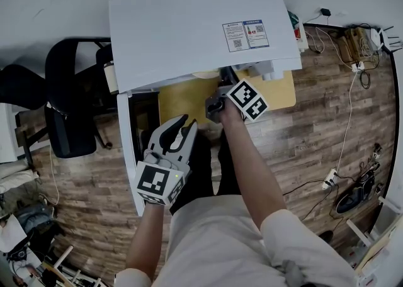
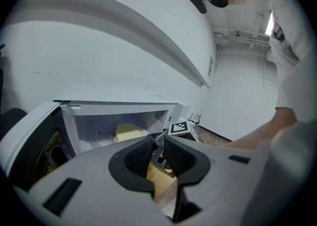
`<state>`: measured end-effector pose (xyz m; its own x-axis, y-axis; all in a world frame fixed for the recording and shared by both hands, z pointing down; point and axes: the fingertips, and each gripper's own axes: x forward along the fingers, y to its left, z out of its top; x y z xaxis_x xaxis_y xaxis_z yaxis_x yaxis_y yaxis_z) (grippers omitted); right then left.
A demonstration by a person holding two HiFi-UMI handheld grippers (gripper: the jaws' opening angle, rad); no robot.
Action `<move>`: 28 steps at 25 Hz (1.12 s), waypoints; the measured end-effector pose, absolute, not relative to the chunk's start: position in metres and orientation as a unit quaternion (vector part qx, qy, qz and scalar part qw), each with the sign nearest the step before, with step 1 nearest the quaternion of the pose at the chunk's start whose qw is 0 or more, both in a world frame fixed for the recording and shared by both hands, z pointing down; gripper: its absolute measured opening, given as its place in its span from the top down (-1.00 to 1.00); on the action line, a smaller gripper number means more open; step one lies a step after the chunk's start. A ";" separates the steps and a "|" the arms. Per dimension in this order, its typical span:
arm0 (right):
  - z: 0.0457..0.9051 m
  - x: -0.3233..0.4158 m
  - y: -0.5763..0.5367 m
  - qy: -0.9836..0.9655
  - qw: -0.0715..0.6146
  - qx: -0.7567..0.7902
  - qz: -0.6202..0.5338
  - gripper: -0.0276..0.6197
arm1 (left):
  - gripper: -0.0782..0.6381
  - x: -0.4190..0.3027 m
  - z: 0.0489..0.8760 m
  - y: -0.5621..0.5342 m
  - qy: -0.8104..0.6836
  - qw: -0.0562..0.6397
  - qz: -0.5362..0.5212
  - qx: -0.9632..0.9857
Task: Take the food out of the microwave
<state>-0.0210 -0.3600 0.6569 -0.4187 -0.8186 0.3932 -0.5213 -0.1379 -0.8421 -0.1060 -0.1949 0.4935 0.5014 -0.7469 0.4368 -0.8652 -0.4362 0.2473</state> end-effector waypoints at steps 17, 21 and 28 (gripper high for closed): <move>0.654 -0.024 -0.353 0.622 0.185 -0.495 -0.578 0.86 | 0.58 -0.109 0.490 -0.193 -0.491 0.221 0.127 0.833; 0.650 -0.024 -0.353 0.619 0.209 -0.478 -0.587 0.88 | 0.58 -0.107 0.488 -0.192 -0.493 0.219 0.127 0.832; 0.649 -0.020 -0.346 0.608 0.231 -0.461 -0.603 0.89 | 0.58 -0.101 0.482 -0.190 -0.500 0.214 0.124 0.830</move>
